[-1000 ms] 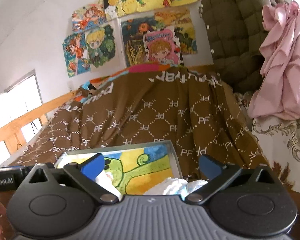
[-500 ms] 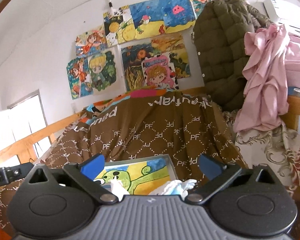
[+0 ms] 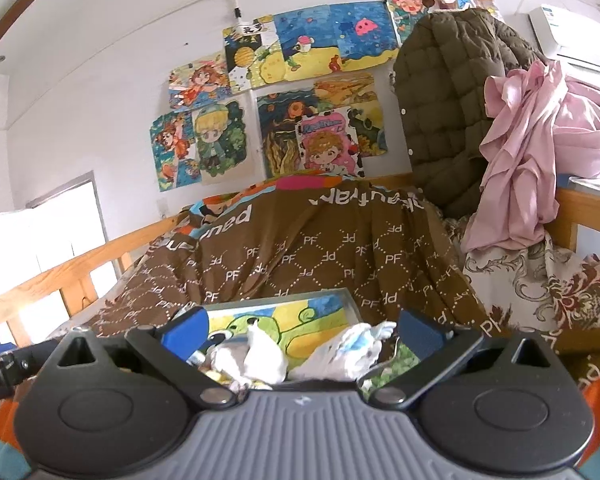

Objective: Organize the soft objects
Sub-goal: 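Move both open tools back over the pile of soft items, then reach the right tool toward the grey drawstring pouch while the left tool reaches toward the orange item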

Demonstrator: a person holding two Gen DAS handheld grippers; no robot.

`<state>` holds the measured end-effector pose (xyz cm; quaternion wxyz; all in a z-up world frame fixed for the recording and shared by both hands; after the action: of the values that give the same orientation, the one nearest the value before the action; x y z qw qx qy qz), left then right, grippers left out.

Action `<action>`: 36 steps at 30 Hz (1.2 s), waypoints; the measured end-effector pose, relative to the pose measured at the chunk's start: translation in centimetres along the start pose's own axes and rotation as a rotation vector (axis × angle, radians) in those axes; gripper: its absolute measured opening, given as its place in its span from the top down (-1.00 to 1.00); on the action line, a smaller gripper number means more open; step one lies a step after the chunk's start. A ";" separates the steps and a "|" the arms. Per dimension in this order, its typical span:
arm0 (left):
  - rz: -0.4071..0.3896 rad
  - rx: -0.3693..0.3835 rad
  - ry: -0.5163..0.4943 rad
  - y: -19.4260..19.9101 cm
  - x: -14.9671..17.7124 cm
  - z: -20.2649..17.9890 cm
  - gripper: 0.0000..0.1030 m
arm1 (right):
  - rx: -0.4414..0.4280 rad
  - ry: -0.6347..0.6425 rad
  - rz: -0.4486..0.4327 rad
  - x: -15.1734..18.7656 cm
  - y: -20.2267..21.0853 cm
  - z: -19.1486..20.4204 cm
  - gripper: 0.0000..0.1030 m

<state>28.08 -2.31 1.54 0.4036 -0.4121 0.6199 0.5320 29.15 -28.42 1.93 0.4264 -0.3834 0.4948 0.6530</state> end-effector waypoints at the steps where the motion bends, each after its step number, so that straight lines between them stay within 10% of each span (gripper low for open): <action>1: 0.006 -0.001 -0.001 0.6 0.4 0.1 -0.98 | 0.000 0.003 0.004 0.3 0.5 0.2 -1.00; 36: 0.138 -0.048 -0.007 7.1 7.8 1.9 -0.98 | 0.116 0.104 0.167 7.1 6.9 3.0 -1.00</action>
<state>18.94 -0.35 -3.72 0.3581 -0.3759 0.6324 0.5750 20.06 -25.22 -1.79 0.3656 -0.3488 0.5837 0.6356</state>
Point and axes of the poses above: each gripper's, at about its wrist camera, not at the fingertips, and y roughly against the way its jaws point, z to its left, x to its underside, the point moved 10 cm from there along -y, roughly the way its jaws point, and after that the axes turned 5 degrees about z, right-handed, at the moved point
